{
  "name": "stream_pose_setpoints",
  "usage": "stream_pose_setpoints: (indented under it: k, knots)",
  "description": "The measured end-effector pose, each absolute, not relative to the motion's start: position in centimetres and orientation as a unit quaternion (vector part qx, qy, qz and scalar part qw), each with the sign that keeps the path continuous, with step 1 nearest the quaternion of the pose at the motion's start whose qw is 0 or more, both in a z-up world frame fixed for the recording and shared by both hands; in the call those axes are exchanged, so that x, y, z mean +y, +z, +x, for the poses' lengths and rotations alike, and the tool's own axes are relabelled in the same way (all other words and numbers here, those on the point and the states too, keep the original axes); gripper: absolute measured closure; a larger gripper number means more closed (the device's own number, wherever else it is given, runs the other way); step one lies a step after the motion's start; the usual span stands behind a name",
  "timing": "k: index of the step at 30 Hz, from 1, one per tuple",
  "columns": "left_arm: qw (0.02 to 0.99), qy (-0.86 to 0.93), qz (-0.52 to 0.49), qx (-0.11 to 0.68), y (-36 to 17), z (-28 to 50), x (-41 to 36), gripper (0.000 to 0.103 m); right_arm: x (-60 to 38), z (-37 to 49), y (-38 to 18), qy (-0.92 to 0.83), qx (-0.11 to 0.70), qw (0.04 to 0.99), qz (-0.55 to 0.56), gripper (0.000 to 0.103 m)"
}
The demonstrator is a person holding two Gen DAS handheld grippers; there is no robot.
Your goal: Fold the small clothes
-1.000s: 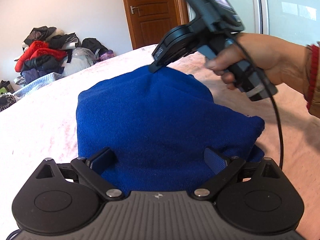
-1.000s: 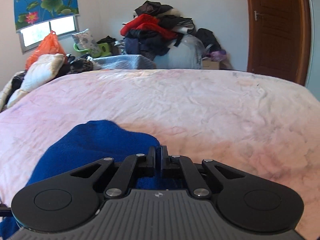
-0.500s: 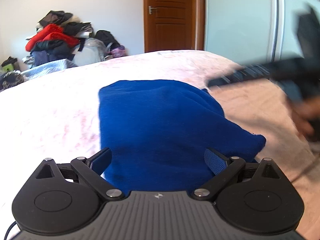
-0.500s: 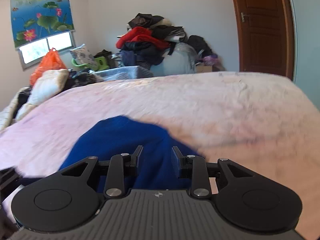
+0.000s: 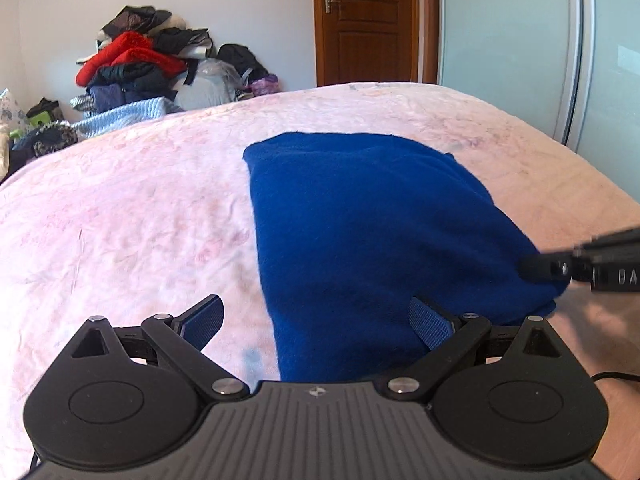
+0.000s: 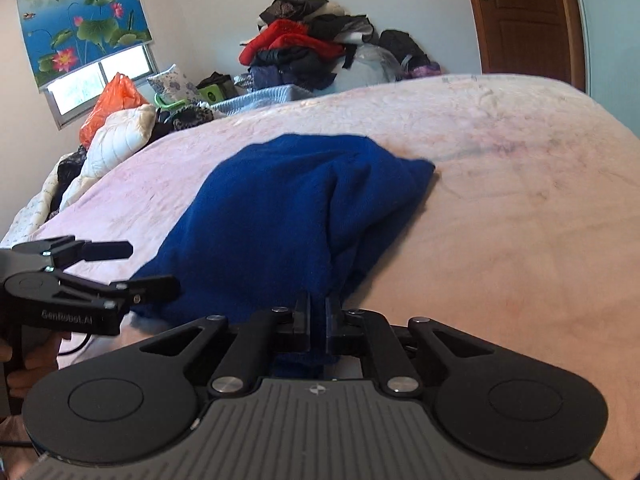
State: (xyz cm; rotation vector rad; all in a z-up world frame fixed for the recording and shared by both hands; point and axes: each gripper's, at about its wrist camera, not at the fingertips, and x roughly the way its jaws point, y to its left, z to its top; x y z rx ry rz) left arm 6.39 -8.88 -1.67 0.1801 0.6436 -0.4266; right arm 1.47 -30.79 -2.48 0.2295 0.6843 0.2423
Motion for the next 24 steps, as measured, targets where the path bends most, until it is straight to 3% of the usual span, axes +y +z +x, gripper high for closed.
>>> stream_pose_setpoints:
  k: [1,2,3,9,16,24]
  knots:
    - [0.922,-0.208,0.083,0.317,-1.7,6.5,-8.8,0.003,-31.0,1.5,-2.7,0.110,0.337,0.928,0.115,0.089]
    - [0.921,-0.207,0.078,0.320,-1.7,6.6,-8.7,0.003,-31.3,1.4,-2.6,0.101,0.334,0.929,0.123,0.073]
    - [0.921,-0.206,0.075,0.321,-1.7,6.6,-8.6,0.003,-31.5,1.2,-2.2,0.093,0.327,0.931,0.129,0.068]
    - [0.922,-0.197,0.070,0.327,-1.7,6.5,-8.7,0.003,-30.1,0.0,0.7,0.074,0.254,0.956,0.128,0.069]
    - [0.920,-0.186,0.060,0.338,-1.9,6.3,-8.5,0.003,-26.8,2.1,-1.8,0.088,0.311,0.942,0.094,0.055]
    - [0.920,-0.181,0.062,0.343,-2.1,6.0,-8.7,0.003,-25.6,1.1,-2.2,0.082,0.302,0.947,0.075,0.045]
